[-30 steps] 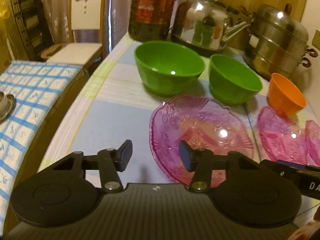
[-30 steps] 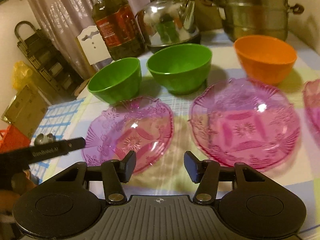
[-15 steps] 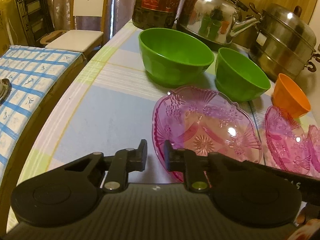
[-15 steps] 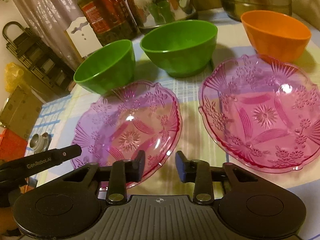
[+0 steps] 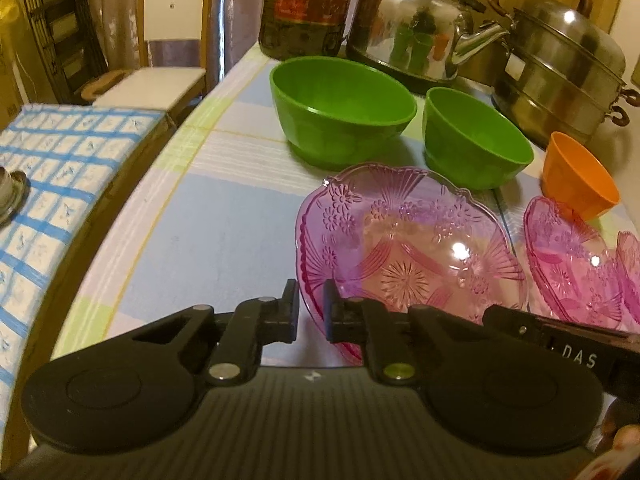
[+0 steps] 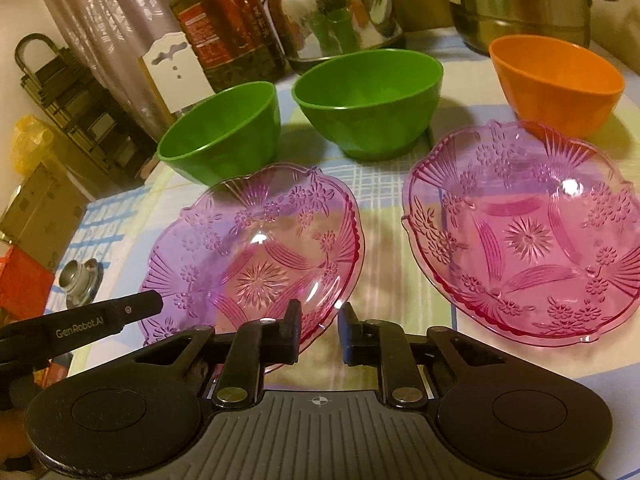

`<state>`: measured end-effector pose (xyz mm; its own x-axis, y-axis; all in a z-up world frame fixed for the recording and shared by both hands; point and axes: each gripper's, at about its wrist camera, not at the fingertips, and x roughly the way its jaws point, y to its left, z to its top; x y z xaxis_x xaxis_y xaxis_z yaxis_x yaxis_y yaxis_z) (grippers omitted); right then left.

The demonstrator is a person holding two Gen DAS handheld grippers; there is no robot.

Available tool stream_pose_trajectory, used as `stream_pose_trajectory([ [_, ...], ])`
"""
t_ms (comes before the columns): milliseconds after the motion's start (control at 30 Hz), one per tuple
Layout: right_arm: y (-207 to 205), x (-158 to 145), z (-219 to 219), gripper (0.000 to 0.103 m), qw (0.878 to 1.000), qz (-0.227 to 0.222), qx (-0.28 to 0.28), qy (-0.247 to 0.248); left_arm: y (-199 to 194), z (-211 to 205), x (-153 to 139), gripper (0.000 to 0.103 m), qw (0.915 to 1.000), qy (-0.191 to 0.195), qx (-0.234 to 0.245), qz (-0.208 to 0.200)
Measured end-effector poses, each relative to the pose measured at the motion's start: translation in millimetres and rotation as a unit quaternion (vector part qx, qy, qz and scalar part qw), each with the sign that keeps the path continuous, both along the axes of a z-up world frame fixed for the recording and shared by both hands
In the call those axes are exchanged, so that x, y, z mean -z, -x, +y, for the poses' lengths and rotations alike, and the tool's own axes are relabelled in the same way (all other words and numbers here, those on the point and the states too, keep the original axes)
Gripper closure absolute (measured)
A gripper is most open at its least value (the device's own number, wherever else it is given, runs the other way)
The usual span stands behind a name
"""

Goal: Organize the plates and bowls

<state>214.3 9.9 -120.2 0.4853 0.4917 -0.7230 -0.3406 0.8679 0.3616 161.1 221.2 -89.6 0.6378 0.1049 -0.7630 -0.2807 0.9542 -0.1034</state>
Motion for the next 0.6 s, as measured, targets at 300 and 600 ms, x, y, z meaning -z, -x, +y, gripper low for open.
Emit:
stream_pose_trajectory([
  [300, 16.8, -25.3, -13.7, 0.084, 0.999, -0.031, -0.009, 0.000, 15.0, -10.5, -17.6, 0.092, 0.9996, 0.015, -0.001, -0.026],
  [600, 22.9, -51.1, -55.8, 0.084, 0.997, -0.072, 0.027, 0.018, 2.9, -57.9, -38.2, 0.092, 0.9966, 0.015, 0.056, -0.059],
])
